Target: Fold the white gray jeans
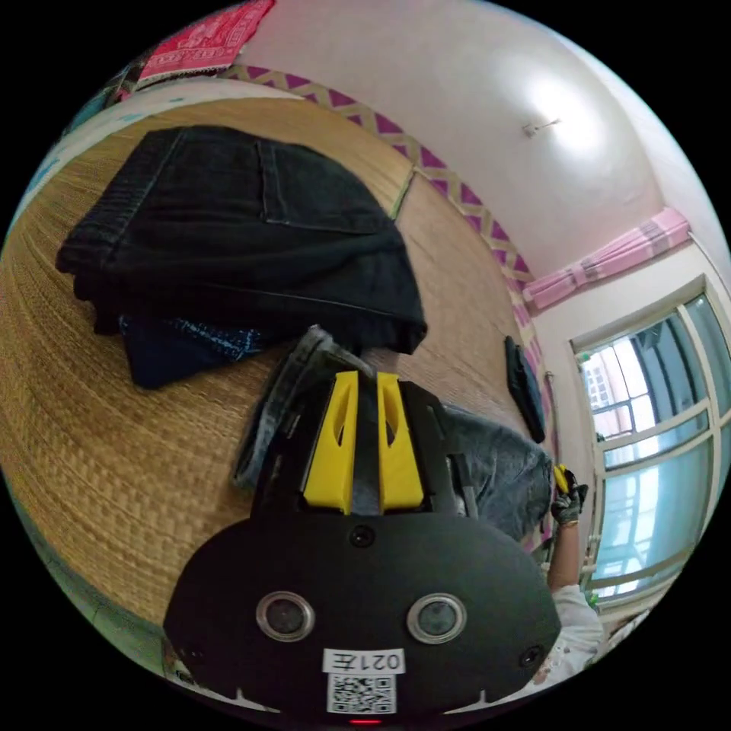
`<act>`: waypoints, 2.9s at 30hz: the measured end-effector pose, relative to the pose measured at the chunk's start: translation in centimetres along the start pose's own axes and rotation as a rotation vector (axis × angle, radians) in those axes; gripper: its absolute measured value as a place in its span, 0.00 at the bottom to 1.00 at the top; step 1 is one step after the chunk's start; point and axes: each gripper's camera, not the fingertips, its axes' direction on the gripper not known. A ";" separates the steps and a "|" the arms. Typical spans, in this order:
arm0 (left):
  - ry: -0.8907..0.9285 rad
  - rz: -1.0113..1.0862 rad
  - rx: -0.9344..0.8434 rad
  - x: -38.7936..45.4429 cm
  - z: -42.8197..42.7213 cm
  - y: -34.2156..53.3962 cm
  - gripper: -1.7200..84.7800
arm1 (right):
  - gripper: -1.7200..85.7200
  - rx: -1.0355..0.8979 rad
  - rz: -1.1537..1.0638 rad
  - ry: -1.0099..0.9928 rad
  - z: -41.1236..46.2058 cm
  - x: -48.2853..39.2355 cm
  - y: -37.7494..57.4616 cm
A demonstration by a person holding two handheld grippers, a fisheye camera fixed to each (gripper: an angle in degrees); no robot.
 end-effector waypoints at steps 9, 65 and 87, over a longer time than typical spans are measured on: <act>0.035 0.359 0.049 4.8 1.7 7.2 0.03 | 0.07 -0.365 -0.625 0.096 9.4 -11.4 11.1; 0.189 0.781 0.121 52.6 20.6 34.2 0.01 | 0.01 -0.268 -0.826 -0.026 12.1 -10.4 27.5; 0.042 0.944 -0.218 67.6 49.0 54.5 0.08 | 0.14 0.268 -0.014 0.045 -7.4 6.4 21.4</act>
